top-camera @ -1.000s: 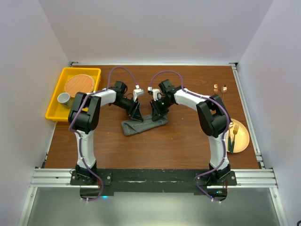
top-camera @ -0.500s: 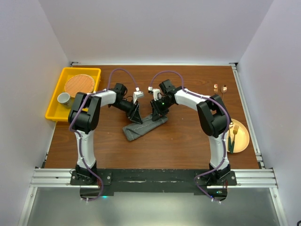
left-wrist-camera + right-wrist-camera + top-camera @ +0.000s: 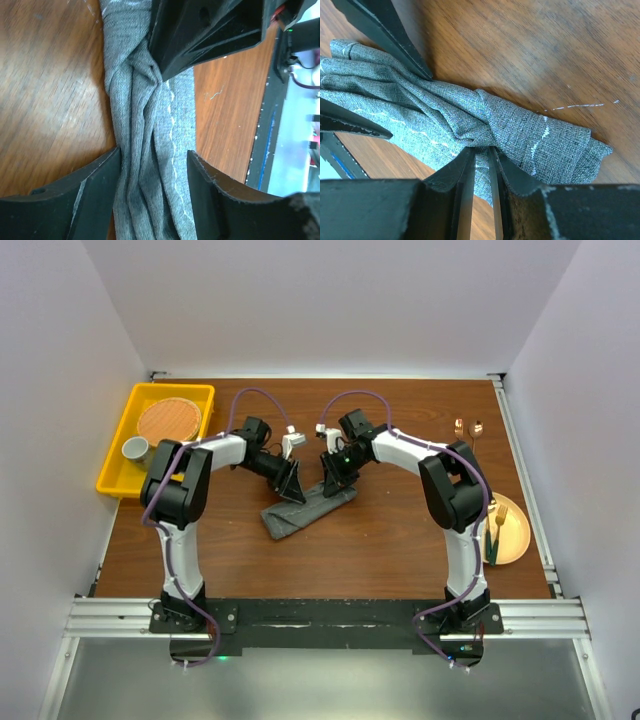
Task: Fold the napkin into a case and place the utensils inside
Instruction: Pick up the smaller rectangle-folded napkin from the center of the board.
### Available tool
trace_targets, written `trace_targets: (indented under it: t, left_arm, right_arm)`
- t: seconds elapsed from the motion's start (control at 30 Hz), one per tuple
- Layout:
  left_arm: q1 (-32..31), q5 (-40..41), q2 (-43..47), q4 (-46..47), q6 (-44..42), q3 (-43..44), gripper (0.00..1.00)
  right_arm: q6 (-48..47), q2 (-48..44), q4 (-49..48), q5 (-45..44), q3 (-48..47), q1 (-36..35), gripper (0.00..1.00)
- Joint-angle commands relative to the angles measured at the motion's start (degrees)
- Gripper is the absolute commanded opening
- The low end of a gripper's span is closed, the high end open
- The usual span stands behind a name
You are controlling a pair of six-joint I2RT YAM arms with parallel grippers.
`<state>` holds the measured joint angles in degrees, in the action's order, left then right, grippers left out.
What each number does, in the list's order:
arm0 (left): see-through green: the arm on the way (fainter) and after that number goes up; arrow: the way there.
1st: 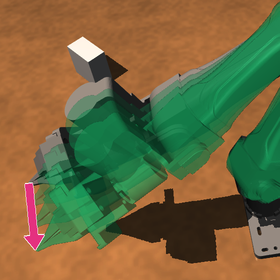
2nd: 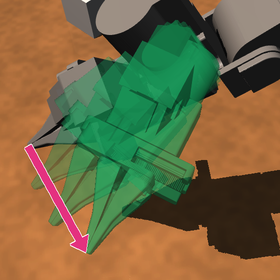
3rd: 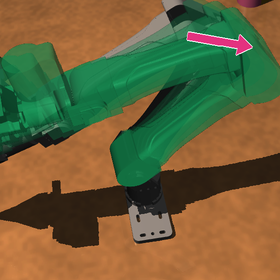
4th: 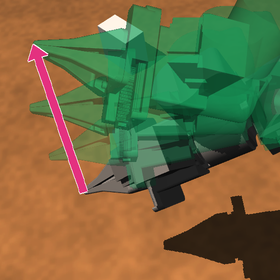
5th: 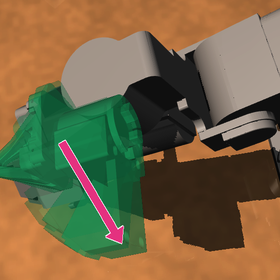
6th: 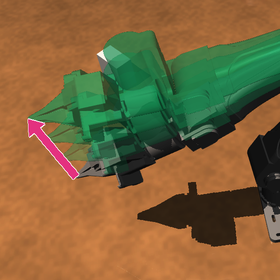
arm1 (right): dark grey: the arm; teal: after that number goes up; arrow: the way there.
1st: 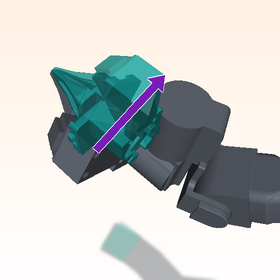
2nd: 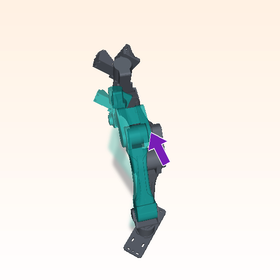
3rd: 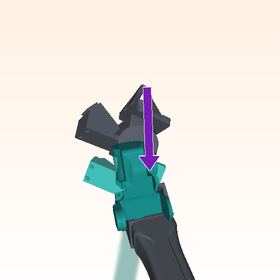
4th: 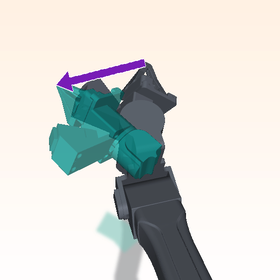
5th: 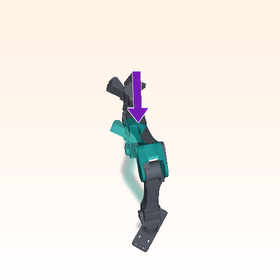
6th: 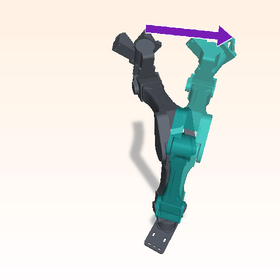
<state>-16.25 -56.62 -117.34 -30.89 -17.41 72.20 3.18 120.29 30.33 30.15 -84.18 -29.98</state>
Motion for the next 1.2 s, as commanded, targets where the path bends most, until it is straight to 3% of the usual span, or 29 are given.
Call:
trace_targets:
  t: [0.0, 0.13, 0.27, 0.43, 0.7, 0.87, 1.07, 1.17]
  left_arm:
    - [2.36, 16.63, 0.44, -1.44, -0.08, -4.0, 0.62]
    - [5.43, 16.63, -0.34, -6.0, -2.97, -3.04, 0.63]
    - [2.64, 13.3, -2.1, -8.39, -5.53, -2.16, 0.63]
    - [-0.8, 11.36, -4.04, -5.77, -1.94, -1.45, 0.61]
    - [-1.33, 13.29, -6.41, -2.07, 3.17, 1.0, 0.54]
    - [-1.85, 13.29, -6.41, -1.98, 2.21, 1.27, 0.41]
    - [-2.03, 12.06, -5.88, -2.77, 0.45, 1.62, 0.19]
    - [-2.03, 12.15, -5.53, -2.77, 0.88, 1.8, 0.03]
  right_arm:
    - [-1.69, 2.84, -1.59, -9.85, 2.88, 0.53, 0.23]
    - [-1.86, 3.11, -1.59, -10.2, 3.06, 0.45, 0.22]
    - [-1.69, 3.99, -0.97, -11.16, 2.53, 0.36, 0.16]
    - [-0.63, 5.13, -0.09, -13.54, 2.09, 0.18, 0.06]
    - [1.21, 6.27, 0.61, -16.09, 2.71, 0.09, 0.06]
    - [1.39, 6.01, 0.52, -16.18, 2.97, 0.09, 0.06]
    - [1.65, 5.83, 0.35, -15.56, 3.23, 0.01, 0.06]
    - [1.74, 5.39, 0.26, -15.3, 3.15, 0.09, 0.07]
